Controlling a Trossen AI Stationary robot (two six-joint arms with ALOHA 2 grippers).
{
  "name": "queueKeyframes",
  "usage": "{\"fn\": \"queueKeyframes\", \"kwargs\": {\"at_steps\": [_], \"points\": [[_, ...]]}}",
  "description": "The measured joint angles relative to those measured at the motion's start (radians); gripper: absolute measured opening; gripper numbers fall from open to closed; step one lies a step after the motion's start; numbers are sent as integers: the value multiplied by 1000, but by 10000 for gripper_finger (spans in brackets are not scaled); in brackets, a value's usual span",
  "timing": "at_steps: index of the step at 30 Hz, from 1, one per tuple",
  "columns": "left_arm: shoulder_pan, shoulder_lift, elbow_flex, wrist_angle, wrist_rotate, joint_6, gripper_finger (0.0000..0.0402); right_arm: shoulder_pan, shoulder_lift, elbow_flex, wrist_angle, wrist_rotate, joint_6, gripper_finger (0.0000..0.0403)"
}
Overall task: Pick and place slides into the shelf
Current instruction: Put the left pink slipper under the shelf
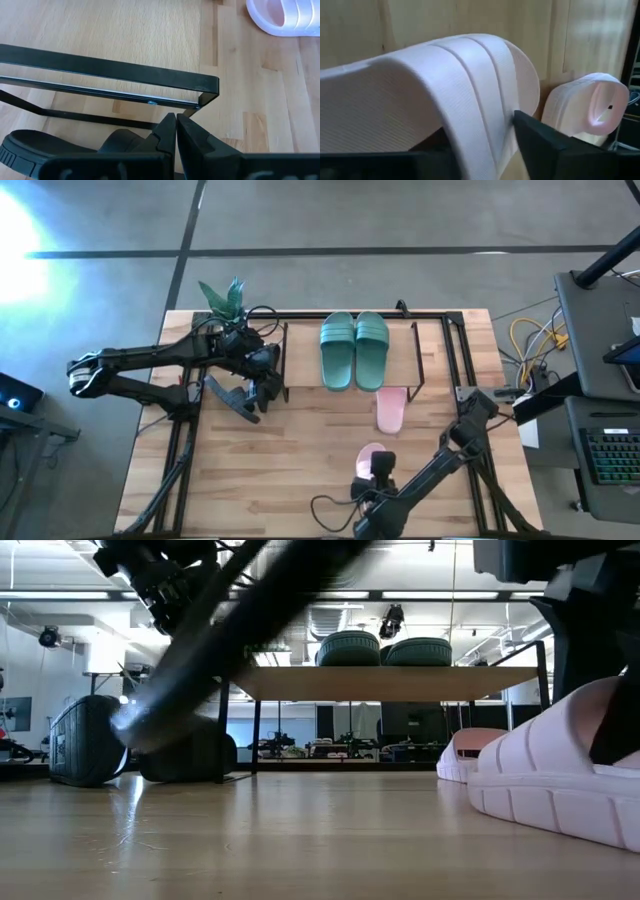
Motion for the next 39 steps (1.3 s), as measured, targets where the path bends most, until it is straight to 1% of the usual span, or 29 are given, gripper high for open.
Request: {"fn": "queueKeyframes", "kwargs": {"at_steps": [5,6,7,10,13,19,24,29,33,36,39], "points": [[0,0,0,0,0,-1,0,-17,-4,19,-1,0,-15,36],[0,0,0,1,0,-1,0,-22,-5,30,1,7,-16,22],[0,0,0,1,0,-1,0,-26,-8,41,1,23,-20,18],[0,0,0,3,0,-1,0,-45,-10,71,9,116,-76,15],[0,0,0,3,0,-1,0,-80,-10,69,7,202,-123,14],[-1,0,0,2,0,-2,0,-178,-10,-5,21,291,-124,14],[-1,0,0,1,1,-1,0,-264,-10,-74,23,316,-143,13],[-1,0,0,0,0,0,0,-321,-10,-109,25,316,-177,13],[0,0,0,-1,0,0,0,-346,-10,-124,24,320,-195,13],[0,0,0,-2,1,0,0,-352,-11,-144,25,365,-202,13],[0,0,0,-2,0,0,0,-356,-11,-159,27,376,-202,13]]}}
